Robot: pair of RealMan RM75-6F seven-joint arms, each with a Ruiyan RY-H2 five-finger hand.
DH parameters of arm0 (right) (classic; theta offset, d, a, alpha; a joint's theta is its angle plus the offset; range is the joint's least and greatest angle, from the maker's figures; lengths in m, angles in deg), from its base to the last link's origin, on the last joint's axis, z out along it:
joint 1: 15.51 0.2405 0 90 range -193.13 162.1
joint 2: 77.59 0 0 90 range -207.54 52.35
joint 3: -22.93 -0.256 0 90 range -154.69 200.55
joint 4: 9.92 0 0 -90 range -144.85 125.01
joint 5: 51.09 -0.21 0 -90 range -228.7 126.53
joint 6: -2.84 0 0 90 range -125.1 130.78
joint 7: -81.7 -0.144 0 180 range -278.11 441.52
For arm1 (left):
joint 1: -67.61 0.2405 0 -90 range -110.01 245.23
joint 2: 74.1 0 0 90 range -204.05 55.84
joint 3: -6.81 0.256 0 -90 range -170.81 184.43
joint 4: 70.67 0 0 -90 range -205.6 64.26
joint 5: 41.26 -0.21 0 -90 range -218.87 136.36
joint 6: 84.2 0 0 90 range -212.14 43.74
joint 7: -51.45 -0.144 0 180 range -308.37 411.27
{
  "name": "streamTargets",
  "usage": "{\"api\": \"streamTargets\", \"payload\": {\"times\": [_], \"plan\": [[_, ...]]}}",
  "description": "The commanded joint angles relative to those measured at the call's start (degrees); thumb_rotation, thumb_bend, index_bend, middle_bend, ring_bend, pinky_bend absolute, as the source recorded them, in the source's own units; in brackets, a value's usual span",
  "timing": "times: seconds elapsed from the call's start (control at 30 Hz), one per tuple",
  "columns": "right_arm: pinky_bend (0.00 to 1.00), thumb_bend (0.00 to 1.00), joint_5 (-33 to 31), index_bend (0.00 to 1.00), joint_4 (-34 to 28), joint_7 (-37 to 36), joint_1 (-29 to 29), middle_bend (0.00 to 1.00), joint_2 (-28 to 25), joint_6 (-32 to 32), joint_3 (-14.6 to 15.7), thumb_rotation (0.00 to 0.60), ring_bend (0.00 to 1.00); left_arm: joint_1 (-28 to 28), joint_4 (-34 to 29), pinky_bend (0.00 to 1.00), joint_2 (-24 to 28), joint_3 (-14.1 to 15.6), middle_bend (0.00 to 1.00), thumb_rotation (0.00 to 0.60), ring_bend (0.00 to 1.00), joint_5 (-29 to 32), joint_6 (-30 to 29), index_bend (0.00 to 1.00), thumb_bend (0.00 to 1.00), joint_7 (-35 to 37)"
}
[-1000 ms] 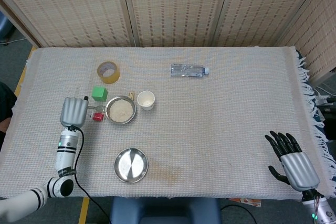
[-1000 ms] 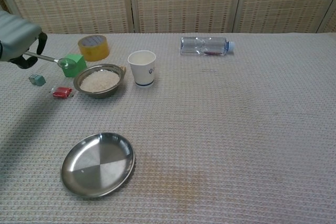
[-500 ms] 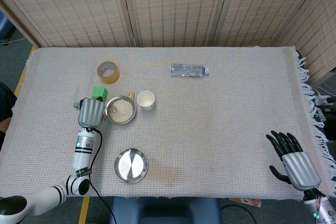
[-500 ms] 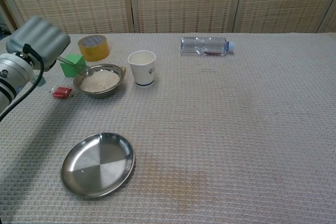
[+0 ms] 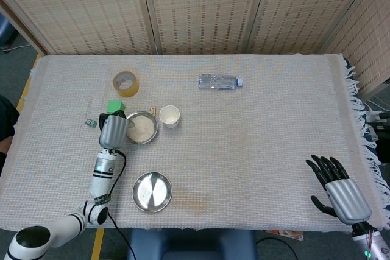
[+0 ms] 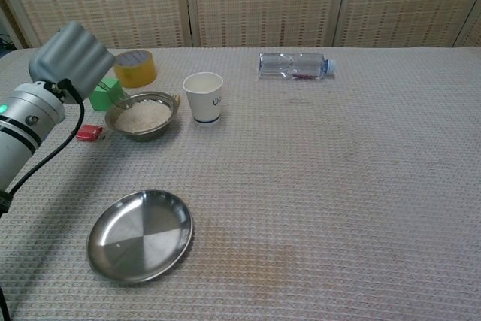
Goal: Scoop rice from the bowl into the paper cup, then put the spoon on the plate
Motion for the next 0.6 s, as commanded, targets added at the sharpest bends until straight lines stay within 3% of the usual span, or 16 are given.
{"api": "streamTargets", "payload": {"times": [0.03, 0.2, 0.6], "plan": [[0.0, 0.21, 0.1, 0.0, -0.1, -0.1, 0.0, 0.0, -0.1, -0.1, 0.1, 0.6, 0.0, -0.6, 2.5, 1.0, -1.8, -0.2, 1.0, 0.6, 1.0, -0.2, -0.1, 0.7, 0.41, -0.4], [0.0, 0.21, 0.6, 0.0, -0.2, -0.7, -0.2, 0.0, -0.4, -0.6, 0.2, 0.6, 0.0, -0.8, 5.5, 1.0, -3.2, -0.7, 1.0, 0.6, 1.0, 0.0, 0.6, 0.69, 0.41, 0.2], [0.0, 0.21, 1.5, 0.0, -0.6, -0.8, -0.2, 0.0, -0.7, -0.5, 0.8, 0.6, 0.0, -1.6, 15.0, 1.0, -7.6, 1.5, 1.0, 0.6, 1.0, -3.3, 1.0, 0.69, 0.41, 0.2]]}}
